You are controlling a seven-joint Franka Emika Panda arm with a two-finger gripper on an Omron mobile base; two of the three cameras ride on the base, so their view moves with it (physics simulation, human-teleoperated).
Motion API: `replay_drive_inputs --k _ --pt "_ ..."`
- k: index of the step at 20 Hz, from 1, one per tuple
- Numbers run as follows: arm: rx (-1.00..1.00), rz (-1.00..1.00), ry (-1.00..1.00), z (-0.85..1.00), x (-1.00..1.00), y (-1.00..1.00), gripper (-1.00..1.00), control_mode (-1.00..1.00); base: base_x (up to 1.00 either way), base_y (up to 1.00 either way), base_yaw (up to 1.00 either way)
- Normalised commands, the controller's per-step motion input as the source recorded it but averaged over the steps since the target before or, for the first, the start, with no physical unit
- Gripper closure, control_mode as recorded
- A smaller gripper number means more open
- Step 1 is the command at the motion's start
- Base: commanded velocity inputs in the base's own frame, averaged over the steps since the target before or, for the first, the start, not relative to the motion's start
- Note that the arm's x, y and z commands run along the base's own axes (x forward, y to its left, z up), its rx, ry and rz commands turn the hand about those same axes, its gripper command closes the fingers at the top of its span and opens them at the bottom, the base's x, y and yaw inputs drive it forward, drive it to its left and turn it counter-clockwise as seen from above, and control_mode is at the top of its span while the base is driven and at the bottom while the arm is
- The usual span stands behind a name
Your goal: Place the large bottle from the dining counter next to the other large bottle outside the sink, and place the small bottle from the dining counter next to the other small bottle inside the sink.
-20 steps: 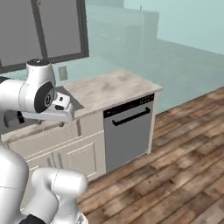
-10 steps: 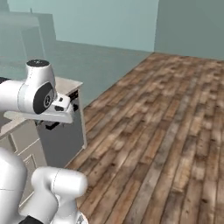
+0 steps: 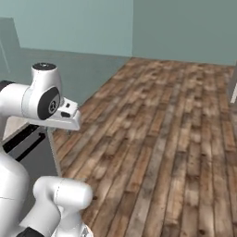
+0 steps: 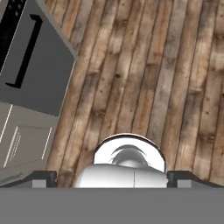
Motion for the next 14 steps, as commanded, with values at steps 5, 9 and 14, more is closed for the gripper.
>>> replay_drive_inputs --k 5,9,14 --pt "0.0 0.0 0.0 0.0 0.0 0.0 -1.0 1.0 1.0 0.13 -0.19" --pt "0.0 0.0 0.0 0.0 0.0 0.0 -1.0 1.0 1.0 0.06 -0.19" --pt "0.0 0.0 0.0 0.0 0.0 0.0 -1.0 1.0 1.0 0.14 -0.19"
